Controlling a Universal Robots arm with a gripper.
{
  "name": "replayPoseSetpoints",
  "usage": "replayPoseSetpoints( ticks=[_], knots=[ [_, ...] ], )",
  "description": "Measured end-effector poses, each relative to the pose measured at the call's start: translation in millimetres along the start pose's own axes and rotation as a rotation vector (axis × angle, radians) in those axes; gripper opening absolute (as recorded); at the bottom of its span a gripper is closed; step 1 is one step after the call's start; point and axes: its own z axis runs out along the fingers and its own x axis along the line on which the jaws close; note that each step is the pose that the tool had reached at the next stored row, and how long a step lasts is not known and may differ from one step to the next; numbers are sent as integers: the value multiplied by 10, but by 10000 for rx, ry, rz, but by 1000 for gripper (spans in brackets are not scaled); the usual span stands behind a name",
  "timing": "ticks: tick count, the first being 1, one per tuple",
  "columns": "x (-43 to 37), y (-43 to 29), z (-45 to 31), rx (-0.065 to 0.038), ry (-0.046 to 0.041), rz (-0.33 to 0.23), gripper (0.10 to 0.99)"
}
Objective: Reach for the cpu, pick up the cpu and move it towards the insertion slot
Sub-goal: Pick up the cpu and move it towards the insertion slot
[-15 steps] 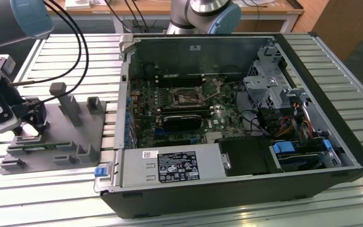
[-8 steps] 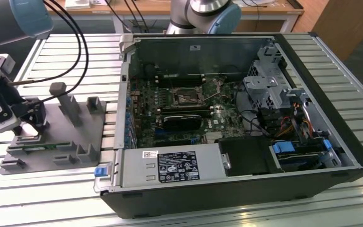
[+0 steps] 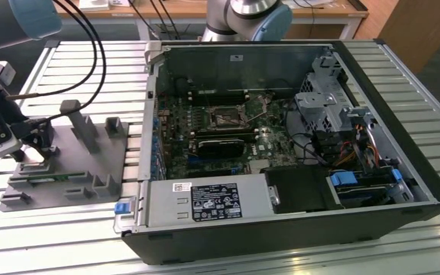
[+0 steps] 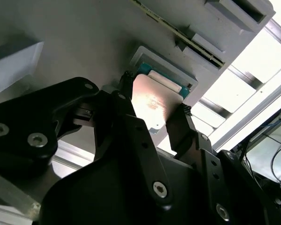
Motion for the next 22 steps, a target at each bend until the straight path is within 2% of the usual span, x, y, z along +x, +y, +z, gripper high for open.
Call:
replayPoseSetpoints(
  ticks=[6, 22],
  knots=[
    [1, 0, -15, 3, 5, -1, 537],
    [0, 10, -149, 2, 2, -2, 537]
  ],
)
